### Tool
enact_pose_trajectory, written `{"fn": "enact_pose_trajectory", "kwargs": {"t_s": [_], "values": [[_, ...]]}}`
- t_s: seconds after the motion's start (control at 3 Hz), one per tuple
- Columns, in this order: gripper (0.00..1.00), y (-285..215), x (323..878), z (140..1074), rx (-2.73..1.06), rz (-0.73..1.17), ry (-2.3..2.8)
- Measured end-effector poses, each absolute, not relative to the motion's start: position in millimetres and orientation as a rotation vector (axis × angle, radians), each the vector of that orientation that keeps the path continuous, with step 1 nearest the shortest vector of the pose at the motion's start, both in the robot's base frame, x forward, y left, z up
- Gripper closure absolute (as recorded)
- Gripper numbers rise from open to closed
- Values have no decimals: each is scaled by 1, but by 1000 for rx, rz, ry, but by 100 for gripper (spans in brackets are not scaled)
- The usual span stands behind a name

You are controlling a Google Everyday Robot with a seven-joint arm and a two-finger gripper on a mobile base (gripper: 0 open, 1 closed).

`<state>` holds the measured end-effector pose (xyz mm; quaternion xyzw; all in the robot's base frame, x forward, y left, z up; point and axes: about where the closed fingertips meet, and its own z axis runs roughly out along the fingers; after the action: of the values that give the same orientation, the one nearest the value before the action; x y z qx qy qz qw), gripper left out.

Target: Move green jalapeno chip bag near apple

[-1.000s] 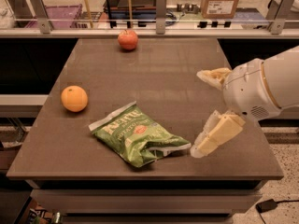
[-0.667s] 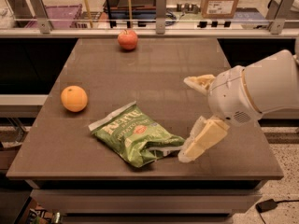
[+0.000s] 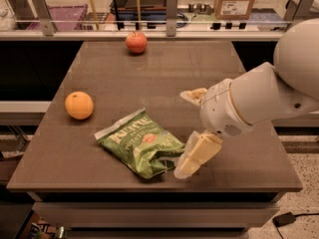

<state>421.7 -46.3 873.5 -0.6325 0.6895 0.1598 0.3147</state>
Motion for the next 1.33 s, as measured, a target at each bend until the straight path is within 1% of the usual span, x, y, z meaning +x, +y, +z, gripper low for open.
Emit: {"fn": "enact_pose_trajectory", "kwargs": {"t_s": [1.0, 1.33], "values": [[0, -18, 428, 845, -1769, 378, 1868], [12, -12, 426, 838, -1788, 377, 1871]]}}
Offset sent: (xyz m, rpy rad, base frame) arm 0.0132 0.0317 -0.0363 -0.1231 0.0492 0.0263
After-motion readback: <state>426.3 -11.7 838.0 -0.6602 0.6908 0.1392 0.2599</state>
